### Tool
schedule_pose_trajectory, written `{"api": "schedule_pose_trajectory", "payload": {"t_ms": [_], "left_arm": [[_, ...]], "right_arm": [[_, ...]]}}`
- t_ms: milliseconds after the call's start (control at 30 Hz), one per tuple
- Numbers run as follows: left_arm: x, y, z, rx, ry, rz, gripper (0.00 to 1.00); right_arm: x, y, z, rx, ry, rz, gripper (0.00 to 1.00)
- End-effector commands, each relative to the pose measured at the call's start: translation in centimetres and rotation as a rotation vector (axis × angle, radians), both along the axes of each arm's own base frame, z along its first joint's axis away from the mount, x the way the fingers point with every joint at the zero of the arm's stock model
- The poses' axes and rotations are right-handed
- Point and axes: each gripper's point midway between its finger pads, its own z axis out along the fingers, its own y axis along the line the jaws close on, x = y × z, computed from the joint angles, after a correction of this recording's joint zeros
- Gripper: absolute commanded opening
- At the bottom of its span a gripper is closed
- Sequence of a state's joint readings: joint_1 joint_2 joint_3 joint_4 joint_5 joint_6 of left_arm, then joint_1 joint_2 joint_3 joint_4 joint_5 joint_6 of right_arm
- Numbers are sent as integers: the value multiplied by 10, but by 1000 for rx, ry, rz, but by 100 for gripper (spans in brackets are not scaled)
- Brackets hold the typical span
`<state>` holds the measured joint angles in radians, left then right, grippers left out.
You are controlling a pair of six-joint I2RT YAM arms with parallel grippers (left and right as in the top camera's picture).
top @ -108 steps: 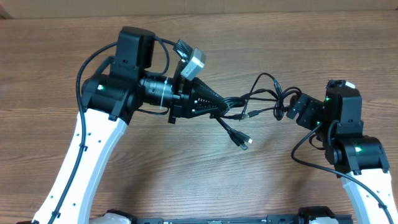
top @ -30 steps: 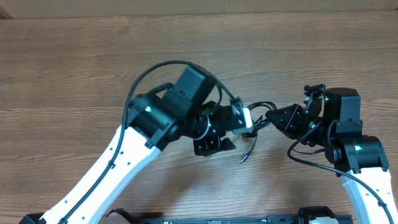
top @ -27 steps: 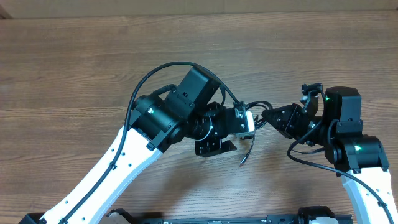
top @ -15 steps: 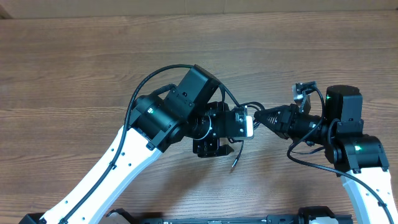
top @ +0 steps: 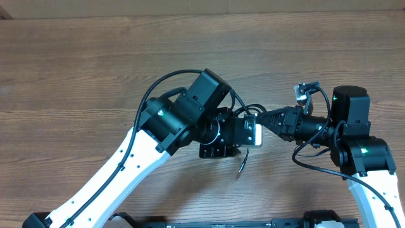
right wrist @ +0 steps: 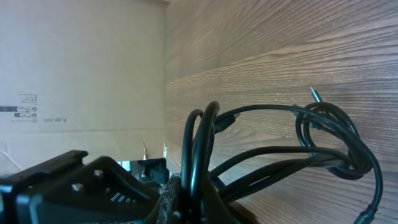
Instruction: Untangle cables
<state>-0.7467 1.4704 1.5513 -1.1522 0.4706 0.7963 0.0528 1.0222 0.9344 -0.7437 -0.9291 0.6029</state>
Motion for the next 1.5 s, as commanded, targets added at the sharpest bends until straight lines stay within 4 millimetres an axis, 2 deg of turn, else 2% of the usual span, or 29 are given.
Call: {"api": "schedule_pose_trajectory", "payload": {"t_ms": [0, 267, 633, 933, 1233, 1333, 1367, 1433, 1467], "left_arm": [[3, -5, 1, 3, -13, -12, 41], [6, -6, -3, 10, -10, -10, 35], [14, -1, -7, 47, -31, 40, 34], [14, -1, -7, 46, -31, 39, 14], [15, -5, -4, 26, -36, 34, 5], [15, -7, -3, 16, -37, 30, 10], [14, -8, -2, 9, -32, 25, 14], [8, -11, 1, -18, -6, 4, 31], [7, -12, 2, -25, 1, -1, 34]], "right_arm": [[-3, 5, 17, 44, -35, 39, 4], [-4, 6, 19, 55, -42, 52, 4], [-6, 8, 21, 68, -41, 65, 4], [-6, 8, 21, 68, -41, 65, 4], [-7, 8, 21, 69, -37, 66, 4], [-7, 8, 21, 70, -37, 67, 4], [-7, 8, 21, 70, -37, 68, 4], [-7, 8, 21, 70, -38, 67, 4], [-7, 8, 21, 70, -38, 67, 4]]}}
